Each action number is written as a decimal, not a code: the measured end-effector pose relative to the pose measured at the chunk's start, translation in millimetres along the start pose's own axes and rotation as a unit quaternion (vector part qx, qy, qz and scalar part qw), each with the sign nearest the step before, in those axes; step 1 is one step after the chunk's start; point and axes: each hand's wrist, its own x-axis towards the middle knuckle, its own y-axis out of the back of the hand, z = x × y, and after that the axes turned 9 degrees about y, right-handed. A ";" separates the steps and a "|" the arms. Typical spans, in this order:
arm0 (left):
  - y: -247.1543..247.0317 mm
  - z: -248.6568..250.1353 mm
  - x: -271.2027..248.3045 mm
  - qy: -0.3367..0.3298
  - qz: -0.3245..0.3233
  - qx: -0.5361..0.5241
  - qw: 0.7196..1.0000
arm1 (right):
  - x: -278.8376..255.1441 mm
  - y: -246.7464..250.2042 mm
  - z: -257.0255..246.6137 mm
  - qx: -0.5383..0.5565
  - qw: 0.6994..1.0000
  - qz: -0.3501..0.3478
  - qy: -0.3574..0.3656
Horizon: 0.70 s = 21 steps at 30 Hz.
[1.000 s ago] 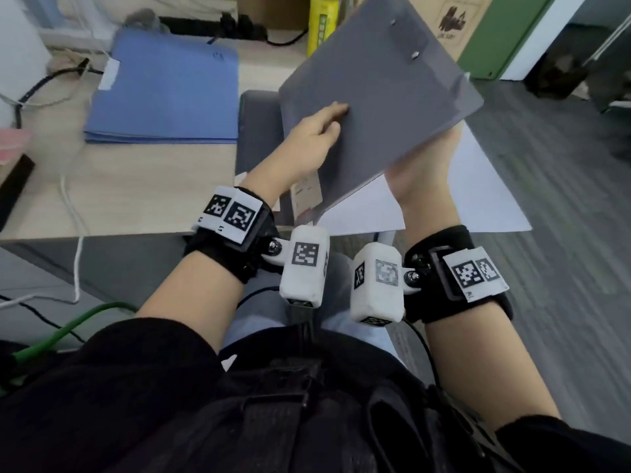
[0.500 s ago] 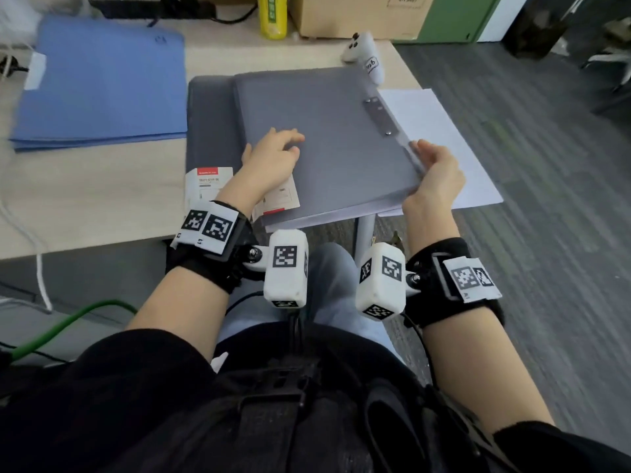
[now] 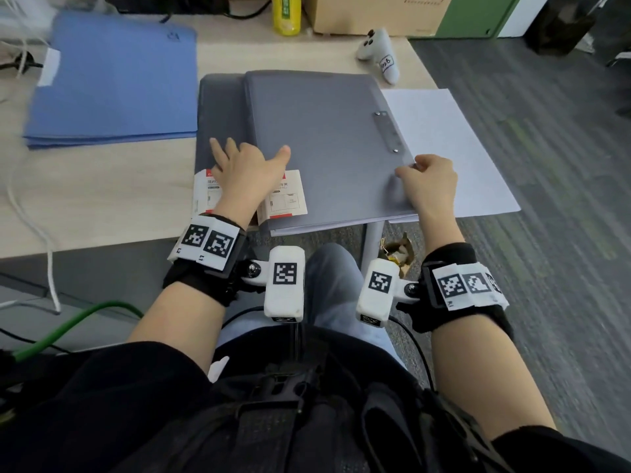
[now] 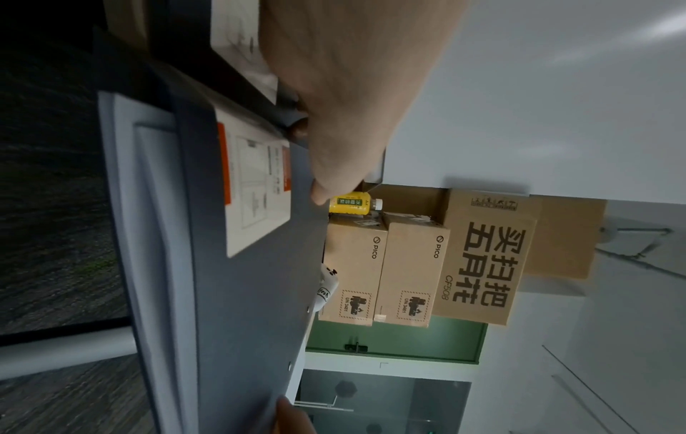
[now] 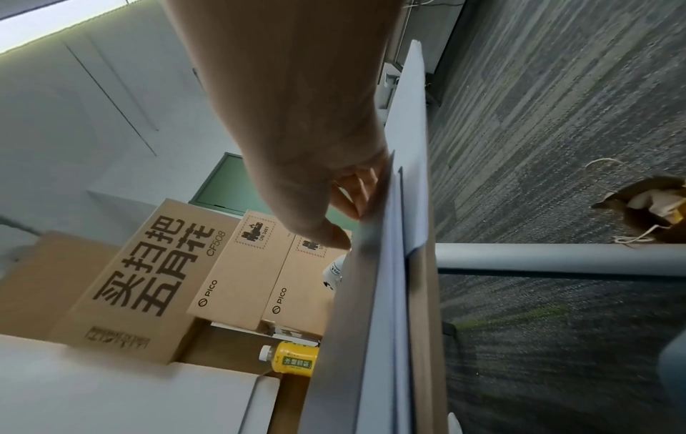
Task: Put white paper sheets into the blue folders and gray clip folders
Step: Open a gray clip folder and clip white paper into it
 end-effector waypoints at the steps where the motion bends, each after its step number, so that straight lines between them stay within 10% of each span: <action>1: 0.3 -0.1 1.1 0.004 0.001 -0.023 1.000 | 1.4 -0.7 -0.9 -0.010 1.000 -0.014 -0.001; 21: 61.5 -24.4 3.5 -0.061 -0.039 -0.484 0.872 | 12.3 -43.9 -38.1 0.247 0.965 0.031 -0.077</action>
